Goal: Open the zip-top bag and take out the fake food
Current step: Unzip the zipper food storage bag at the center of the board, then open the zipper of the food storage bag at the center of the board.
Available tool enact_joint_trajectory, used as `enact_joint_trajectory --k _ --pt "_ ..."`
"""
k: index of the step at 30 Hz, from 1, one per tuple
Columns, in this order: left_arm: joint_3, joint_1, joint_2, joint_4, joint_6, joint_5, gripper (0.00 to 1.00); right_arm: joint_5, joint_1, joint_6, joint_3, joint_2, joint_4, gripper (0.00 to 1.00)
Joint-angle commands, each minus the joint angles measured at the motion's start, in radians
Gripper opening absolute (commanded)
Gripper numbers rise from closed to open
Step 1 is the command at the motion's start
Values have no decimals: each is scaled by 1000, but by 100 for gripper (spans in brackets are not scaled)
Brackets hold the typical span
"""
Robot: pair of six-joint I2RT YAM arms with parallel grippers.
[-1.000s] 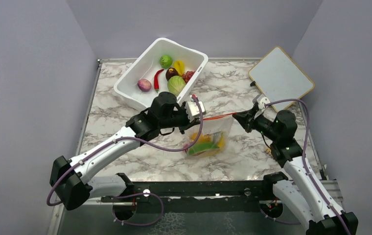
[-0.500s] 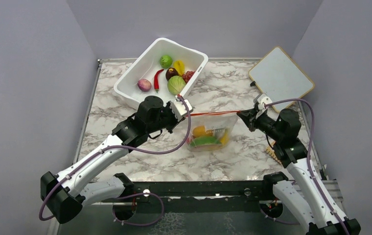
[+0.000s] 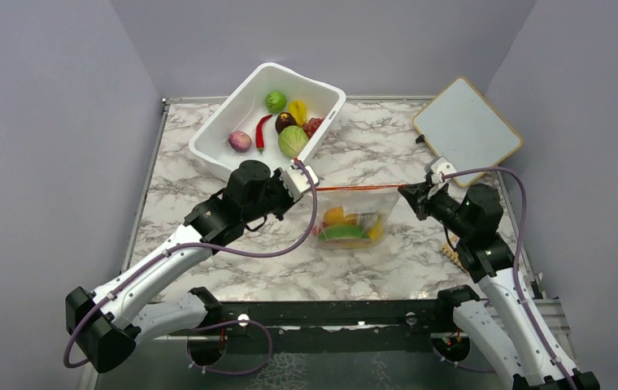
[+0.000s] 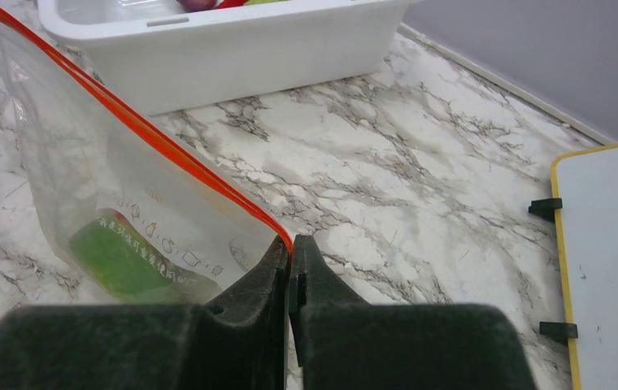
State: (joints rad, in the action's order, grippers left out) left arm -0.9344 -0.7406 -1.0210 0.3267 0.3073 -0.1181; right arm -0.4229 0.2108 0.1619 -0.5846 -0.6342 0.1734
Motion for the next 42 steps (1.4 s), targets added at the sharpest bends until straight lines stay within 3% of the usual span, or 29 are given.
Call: enact_joint_trajectory --k 1,5,10,14,24,32,42 --pt "-3 19 13 61 12 107 0 126 -11 4 -27 29 3 1" --pt "-16 20 4 58 13 88 0 114 -10 6 -36 30 20 1" --pt "-16 20 7 35 10 0 0 -76 -11 33 -65 10 50 6" --pt "-18 20 4 22 11 -37 0 -136 -11 47 -74 -9 64 8" --pt "-30 20 -3 5 30 -107 0 -357 -11 110 -254 -75 191 53" --pt "-42 20 -10 -2 31 -132 0 -538 -10 21 -391 -273 184 53" --pt "-43 19 -2 0 24 -152 0 -498 7 164 -505 -465 337 49"
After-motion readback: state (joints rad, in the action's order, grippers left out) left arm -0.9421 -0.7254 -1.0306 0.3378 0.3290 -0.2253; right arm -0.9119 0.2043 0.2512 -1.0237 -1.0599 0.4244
